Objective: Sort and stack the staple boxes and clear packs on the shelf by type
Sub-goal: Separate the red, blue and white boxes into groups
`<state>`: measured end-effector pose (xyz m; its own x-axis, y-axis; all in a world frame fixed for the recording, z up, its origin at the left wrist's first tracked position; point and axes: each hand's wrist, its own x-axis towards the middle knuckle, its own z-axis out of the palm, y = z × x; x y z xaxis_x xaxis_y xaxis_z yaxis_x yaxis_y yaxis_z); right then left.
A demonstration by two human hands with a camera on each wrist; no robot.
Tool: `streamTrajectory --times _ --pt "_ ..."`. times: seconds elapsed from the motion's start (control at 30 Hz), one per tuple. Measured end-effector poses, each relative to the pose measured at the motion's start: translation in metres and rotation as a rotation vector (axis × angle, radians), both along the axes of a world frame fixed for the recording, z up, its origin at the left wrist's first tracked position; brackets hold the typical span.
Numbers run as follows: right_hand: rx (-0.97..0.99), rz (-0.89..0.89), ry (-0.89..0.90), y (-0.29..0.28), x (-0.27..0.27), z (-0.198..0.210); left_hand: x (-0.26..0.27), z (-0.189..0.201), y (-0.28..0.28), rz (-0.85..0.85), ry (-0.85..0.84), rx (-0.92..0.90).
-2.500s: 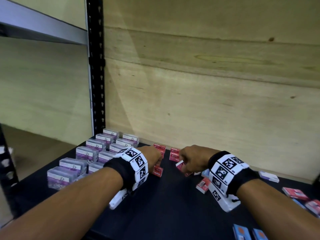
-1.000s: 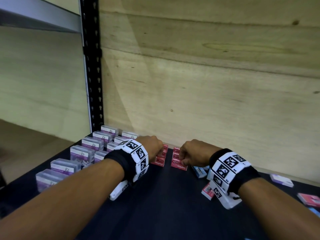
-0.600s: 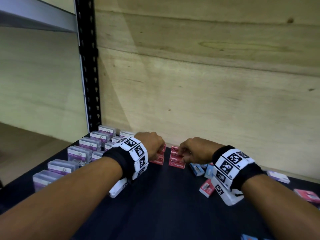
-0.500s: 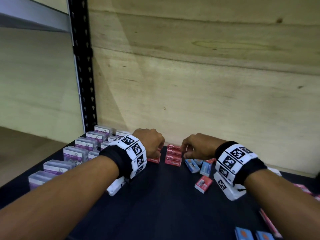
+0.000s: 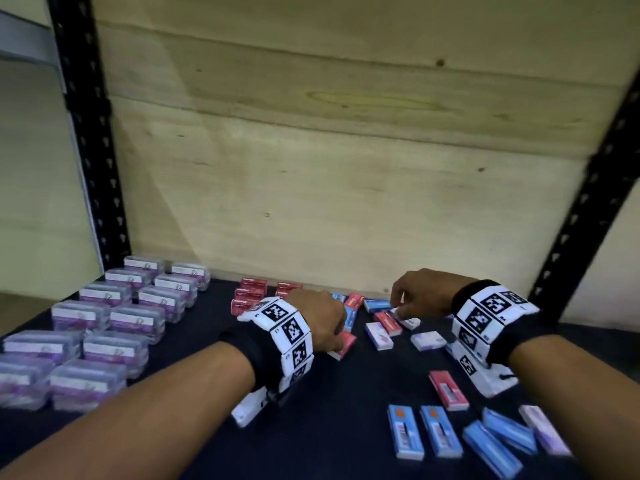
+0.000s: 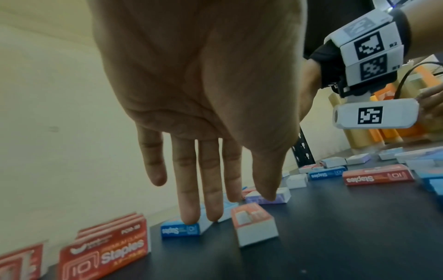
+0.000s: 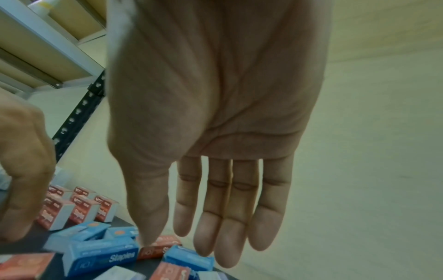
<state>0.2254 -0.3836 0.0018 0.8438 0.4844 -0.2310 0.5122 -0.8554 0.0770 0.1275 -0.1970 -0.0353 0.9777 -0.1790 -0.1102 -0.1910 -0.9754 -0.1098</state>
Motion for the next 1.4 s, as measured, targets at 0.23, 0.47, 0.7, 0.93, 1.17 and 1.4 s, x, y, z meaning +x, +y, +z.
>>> streamTrajectory --times 0.23,0.47,0.7,0.93,1.17,1.4 --pt "-0.059 -0.006 0.054 -0.004 0.003 -0.017 0.004 -0.015 -0.016 0.054 -0.001 0.018" --pt "-0.039 0.004 0.041 0.012 0.014 -0.031 0.004 -0.015 -0.003 0.025 0.082 -0.086" --pt "-0.059 -0.056 0.048 0.021 0.018 -0.031 0.001 -0.010 0.017 -0.003 0.126 -0.192" --pt "-0.030 -0.090 0.119 0.020 0.018 -0.031 -0.005 -0.011 0.027 -0.010 0.125 -0.169" --pt "-0.049 -0.080 0.066 0.022 0.007 -0.026 -0.013 -0.009 0.036 0.015 0.153 -0.215" --pt "0.022 -0.074 0.007 0.019 0.002 -0.023 -0.018 -0.004 0.037 0.023 0.210 -0.358"
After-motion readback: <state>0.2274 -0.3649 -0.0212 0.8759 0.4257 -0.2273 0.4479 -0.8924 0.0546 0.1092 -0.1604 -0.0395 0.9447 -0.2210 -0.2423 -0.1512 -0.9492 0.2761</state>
